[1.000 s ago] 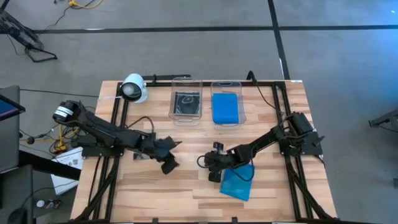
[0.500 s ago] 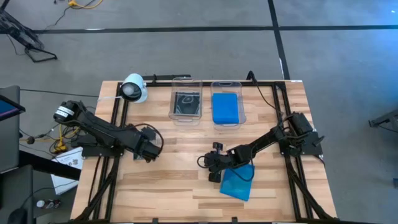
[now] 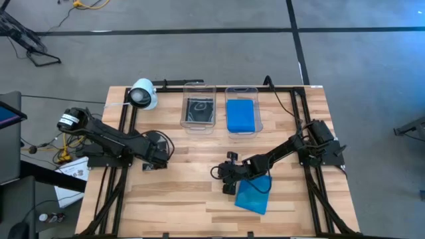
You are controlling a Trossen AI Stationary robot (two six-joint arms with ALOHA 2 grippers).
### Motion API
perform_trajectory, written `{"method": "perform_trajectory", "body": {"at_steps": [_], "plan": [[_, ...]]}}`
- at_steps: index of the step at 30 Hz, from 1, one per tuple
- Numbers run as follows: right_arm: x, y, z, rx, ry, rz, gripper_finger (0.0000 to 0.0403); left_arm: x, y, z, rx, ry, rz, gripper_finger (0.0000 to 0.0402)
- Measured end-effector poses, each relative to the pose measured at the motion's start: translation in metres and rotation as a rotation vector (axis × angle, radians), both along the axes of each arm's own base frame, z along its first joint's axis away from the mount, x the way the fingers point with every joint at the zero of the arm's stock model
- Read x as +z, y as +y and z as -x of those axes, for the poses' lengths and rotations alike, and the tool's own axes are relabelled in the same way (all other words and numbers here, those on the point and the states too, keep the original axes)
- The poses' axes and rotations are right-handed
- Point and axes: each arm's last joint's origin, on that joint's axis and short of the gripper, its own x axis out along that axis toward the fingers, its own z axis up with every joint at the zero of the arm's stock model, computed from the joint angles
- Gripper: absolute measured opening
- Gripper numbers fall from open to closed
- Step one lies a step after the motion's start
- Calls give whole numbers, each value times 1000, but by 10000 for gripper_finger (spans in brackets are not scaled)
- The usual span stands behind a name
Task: Pick & place jewel cases by type
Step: Put the black CD case into the left transparent bin
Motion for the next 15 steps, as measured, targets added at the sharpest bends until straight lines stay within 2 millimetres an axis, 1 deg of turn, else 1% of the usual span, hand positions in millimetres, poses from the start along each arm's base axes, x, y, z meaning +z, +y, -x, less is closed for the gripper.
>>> {"method": "perform_trajectory", "body": {"at_steps": [5, 15], "plan": [[0, 0, 0, 3, -5, -5, 127, -6, 8, 6, -3, 32, -60, 193], [0, 1, 0, 3, -5, -5, 127, -22, 19, 16, 15, 69, -42, 153]]}}
